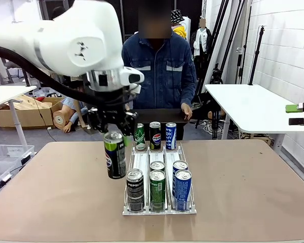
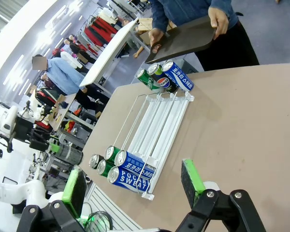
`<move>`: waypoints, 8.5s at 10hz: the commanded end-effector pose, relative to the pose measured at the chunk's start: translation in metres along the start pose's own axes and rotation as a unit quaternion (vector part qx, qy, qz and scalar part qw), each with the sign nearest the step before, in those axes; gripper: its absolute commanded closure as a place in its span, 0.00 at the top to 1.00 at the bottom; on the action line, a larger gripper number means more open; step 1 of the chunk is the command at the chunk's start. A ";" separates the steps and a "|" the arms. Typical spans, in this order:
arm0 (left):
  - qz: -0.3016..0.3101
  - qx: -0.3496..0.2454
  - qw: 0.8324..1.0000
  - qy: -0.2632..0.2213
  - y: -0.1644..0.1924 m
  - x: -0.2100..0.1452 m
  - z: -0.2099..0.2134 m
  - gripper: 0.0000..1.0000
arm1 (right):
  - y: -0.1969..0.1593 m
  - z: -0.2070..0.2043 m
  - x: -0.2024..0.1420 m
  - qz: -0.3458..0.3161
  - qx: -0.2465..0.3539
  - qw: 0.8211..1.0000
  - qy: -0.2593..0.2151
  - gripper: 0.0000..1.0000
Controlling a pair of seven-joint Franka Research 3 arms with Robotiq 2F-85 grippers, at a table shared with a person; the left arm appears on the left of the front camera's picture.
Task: Retrieve and hand over the desired beverage to the person.
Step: Pick up a can of the same type that the person held from the Automatic Can Dispenser, then place the picked can on the Handle tray extended by the person.
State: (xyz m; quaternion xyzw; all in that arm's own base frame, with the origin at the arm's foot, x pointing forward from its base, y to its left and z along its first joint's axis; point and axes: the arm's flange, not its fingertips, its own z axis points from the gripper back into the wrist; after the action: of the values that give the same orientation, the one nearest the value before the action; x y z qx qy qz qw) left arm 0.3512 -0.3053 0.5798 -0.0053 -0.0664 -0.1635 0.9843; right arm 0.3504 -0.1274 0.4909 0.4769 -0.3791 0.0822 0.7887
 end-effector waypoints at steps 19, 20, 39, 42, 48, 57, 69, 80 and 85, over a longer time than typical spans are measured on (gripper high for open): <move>0.112 0.007 0.994 0.010 0.206 -0.008 0.000 0.00 | 0.000 0.000 0.000 0.002 0.002 1.000 -0.001 1.00; 0.112 0.007 0.994 0.010 0.206 -0.008 0.000 0.00 | 0.000 0.000 0.000 0.002 0.002 1.000 -0.001 1.00; 0.112 0.007 0.994 0.010 0.206 -0.008 0.000 0.00 | 0.000 0.000 0.000 0.002 0.002 1.000 -0.001 1.00; 0.112 0.007 0.994 0.010 0.206 -0.008 0.000 0.00 | 0.000 0.000 0.000 0.002 0.002 1.000 -0.001 1.00; 0.120 -0.030 0.992 0.012 0.206 0.009 0.014 0.00 | 0.000 0.000 0.000 0.002 0.002 1.000 -0.001 1.00; 0.029 -0.012 1.000 0.001 0.147 0.139 0.100 0.00 | 0.000 0.000 0.000 0.002 0.002 1.000 -0.001 1.00; 0.009 -0.017 1.000 0.021 0.053 0.240 0.035 0.00 | 0.000 0.000 0.000 0.002 0.002 1.000 -0.001 1.00; 0.001 0.001 0.998 0.063 0.029 0.254 -0.040 0.00 | 0.000 0.000 0.000 0.002 0.002 1.000 -0.001 1.00; 0.005 0.002 0.997 0.072 0.030 0.251 -0.054 0.00 | 0.000 0.000 0.000 0.002 0.002 1.000 -0.001 1.00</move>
State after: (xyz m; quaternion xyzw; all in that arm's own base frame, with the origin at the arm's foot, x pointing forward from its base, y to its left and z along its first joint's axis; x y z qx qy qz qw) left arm 0.6038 -0.3582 0.5541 -0.0056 0.0065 -0.1701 0.9854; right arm 0.3503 -0.1276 0.4911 0.4768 -0.3794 0.0821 0.7886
